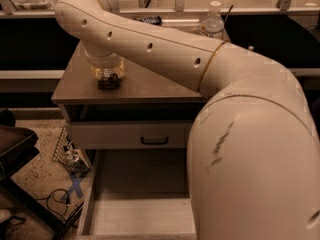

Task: Place rxbar chocolate into middle drawer

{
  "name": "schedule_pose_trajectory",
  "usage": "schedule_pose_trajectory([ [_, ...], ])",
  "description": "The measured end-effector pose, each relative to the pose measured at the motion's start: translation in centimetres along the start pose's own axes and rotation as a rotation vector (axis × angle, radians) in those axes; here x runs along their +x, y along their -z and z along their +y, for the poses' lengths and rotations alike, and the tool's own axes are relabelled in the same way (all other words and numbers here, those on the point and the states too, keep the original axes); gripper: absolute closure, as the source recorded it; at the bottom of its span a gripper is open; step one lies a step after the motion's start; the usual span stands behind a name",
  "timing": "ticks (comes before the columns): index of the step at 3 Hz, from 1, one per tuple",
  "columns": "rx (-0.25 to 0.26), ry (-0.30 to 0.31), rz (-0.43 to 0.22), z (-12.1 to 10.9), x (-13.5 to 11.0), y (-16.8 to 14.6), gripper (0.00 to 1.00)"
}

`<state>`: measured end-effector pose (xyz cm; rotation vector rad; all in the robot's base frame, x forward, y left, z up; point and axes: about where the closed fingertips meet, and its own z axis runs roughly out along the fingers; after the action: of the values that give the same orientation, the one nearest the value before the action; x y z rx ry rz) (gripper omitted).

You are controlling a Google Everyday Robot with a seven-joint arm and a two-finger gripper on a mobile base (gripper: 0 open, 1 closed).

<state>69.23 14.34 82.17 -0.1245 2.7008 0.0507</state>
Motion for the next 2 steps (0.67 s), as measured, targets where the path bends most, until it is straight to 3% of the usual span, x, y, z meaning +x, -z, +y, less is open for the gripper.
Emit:
schedule_pose_trajectory([
  [2,-0.061,0.004,-0.043,-4.1,-1.8,6.6,1.00],
])
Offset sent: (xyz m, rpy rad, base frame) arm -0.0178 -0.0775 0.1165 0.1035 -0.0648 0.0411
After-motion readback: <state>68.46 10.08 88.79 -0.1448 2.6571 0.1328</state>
